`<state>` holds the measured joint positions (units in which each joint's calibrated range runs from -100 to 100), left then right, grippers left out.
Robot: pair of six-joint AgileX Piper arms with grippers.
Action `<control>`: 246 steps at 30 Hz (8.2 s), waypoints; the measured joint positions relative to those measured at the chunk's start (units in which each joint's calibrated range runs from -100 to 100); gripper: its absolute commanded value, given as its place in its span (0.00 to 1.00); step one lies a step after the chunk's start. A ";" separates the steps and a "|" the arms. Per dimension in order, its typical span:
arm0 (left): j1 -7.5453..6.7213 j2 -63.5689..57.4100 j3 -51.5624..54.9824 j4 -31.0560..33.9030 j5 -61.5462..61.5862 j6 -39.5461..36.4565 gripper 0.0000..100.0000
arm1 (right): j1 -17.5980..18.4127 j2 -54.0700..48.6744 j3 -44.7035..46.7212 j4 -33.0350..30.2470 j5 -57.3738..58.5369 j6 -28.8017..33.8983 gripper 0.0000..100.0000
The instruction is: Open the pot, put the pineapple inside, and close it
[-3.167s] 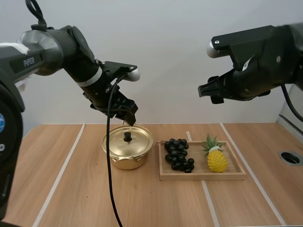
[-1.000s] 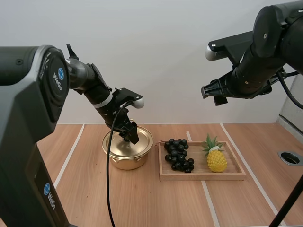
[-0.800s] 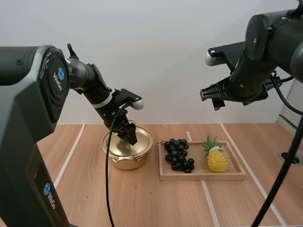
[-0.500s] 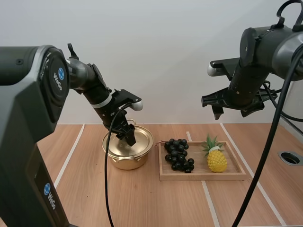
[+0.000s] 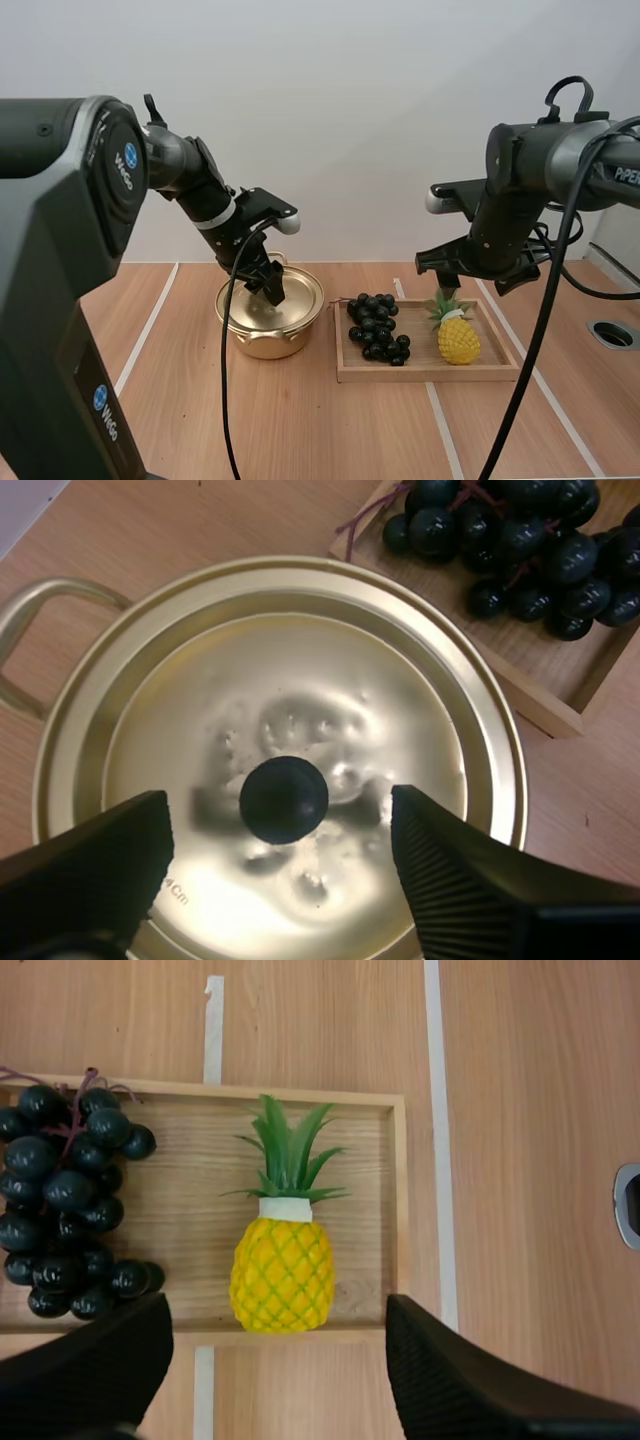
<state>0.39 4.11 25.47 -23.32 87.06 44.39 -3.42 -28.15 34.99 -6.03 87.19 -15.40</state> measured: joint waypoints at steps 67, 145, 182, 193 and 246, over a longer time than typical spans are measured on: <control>0.00 4.63 -0.67 -4.15 -8.51 2.89 1.00 | 0.00 0.27 5.36 0.69 -14.33 -0.10 1.00; 0.00 -47.57 -23.84 5.48 -127.43 -42.18 0.00 | 0.00 0.27 5.36 2.55 -19.57 -1.31 1.00; 0.00 -48.05 -23.84 19.22 -131.14 -52.07 0.00 | 0.00 22.12 5.36 0.46 -27.03 -0.42 1.00; 0.00 -48.05 -23.84 19.22 -131.14 -52.07 0.00 | -0.61 25.43 5.36 0.35 -24.79 -0.42 1.00; 0.00 -48.05 -23.84 20.47 -124.53 -52.07 0.00 | -2.37 -26.45 3.85 16.37 -60.70 -7.91 0.00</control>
<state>0.39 -43.94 1.63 -2.85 -37.47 -7.68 -5.79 -54.60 38.84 10.33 26.49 -23.30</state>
